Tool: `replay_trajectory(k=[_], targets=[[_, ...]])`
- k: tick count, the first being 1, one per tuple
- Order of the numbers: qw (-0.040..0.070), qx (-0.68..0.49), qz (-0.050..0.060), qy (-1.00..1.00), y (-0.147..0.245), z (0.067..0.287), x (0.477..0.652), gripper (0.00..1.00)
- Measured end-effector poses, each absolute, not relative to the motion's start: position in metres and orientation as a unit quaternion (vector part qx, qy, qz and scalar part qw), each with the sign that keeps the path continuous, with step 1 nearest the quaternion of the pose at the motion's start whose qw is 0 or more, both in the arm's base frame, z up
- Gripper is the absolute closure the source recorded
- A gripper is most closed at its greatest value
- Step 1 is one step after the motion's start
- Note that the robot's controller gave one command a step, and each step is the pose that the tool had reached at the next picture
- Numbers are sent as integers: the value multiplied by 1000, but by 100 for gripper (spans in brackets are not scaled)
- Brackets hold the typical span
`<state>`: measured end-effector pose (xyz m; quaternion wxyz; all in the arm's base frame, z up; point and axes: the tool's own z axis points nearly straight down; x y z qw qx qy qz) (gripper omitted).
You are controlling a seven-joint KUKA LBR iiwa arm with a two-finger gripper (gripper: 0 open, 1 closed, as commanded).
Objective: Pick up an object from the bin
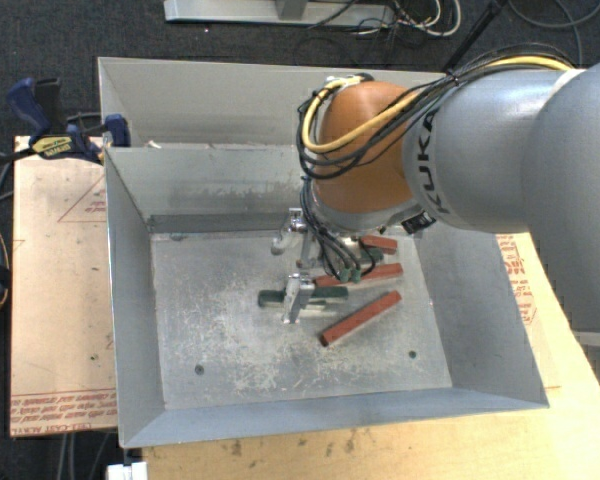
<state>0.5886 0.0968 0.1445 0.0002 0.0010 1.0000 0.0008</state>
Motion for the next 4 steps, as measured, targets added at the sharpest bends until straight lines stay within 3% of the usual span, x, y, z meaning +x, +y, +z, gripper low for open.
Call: replay_trajectory(k=[2, 3, 4], targets=[[0, -2, 1, 1000, 97, 145, 588, 0], [1, -132, 0, 991, 113, 132, 586, 0], [6, -136, 2, 991, 59, 82, 651, 100]])
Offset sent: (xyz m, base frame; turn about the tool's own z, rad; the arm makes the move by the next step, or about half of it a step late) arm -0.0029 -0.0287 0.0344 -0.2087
